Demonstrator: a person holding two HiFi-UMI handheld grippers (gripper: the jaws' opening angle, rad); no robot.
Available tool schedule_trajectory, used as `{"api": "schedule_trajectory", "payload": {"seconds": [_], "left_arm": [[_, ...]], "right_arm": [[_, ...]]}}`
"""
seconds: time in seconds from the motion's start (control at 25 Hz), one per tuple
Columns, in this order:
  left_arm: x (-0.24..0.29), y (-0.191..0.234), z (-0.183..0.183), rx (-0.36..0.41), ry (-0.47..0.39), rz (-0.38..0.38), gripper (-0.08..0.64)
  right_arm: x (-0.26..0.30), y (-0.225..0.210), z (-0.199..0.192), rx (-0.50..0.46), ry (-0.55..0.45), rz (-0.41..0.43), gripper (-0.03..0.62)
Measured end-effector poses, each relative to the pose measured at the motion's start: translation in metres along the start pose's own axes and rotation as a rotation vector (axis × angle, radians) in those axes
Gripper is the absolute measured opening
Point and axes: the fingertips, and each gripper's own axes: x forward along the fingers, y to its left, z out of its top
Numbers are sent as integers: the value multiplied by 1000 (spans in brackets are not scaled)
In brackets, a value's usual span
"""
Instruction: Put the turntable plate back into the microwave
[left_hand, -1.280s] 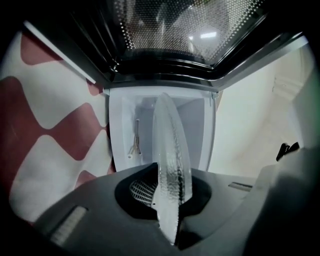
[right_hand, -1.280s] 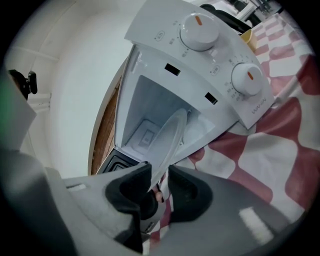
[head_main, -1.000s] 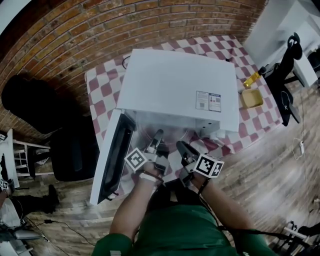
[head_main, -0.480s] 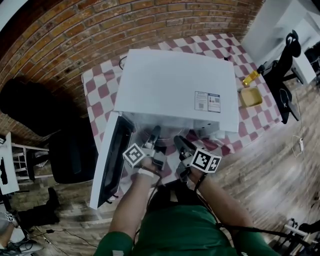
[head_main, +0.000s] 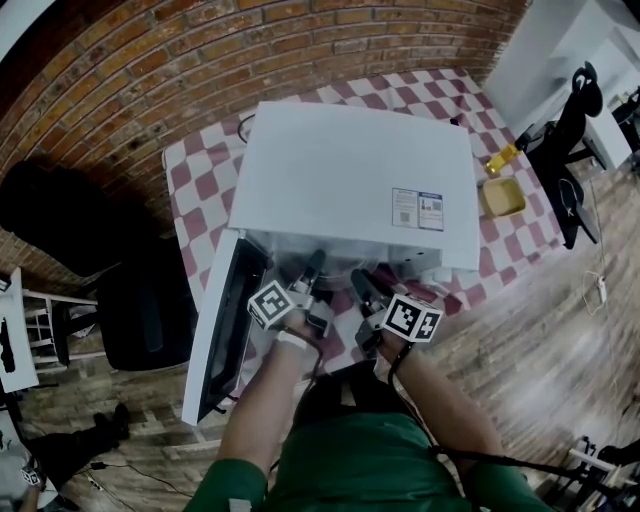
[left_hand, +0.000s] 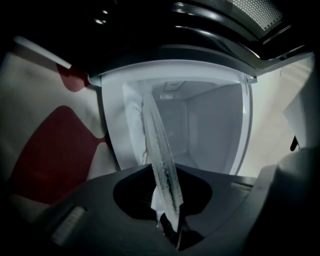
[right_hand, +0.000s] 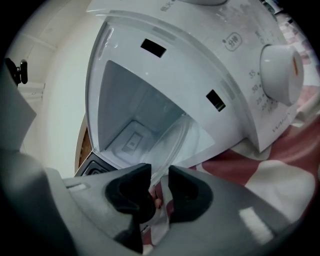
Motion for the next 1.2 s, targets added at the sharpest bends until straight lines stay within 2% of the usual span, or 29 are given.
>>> {"api": "schedule_trajectory", "payload": {"seconds": [0.16,0.48,0.56,0.68,0.8,0.96,1.12,1.16,1.2], "left_arm": [[2,4,2,21,19,18,57],[7,11,-6,128,118,138,81],[8,8,-12,144,143,147,120],[7,1,-20,140,173,152,223],[1,1,-25,145,192,166,256],[-10,13,-28,169,202,214,261],[-29,26,-16,127,149,264,258],[-34,29,-13,123,134,280,242],[-40,31,-10,124,120,292,193]], "right_arm": [[5,-4,1,-12,-2,-15,115],[10,-18,10,-12,-33,-99,100],[8,-25,12,17,-54,-125,95],[7,-31,14,44,-69,-152,87],[7,-33,13,53,-67,-159,84],[5,-40,15,74,-77,-177,74],[3,-46,23,92,-94,-194,69],[3,-47,23,93,-95,-196,69],[4,-47,23,96,-95,-197,69]]}}
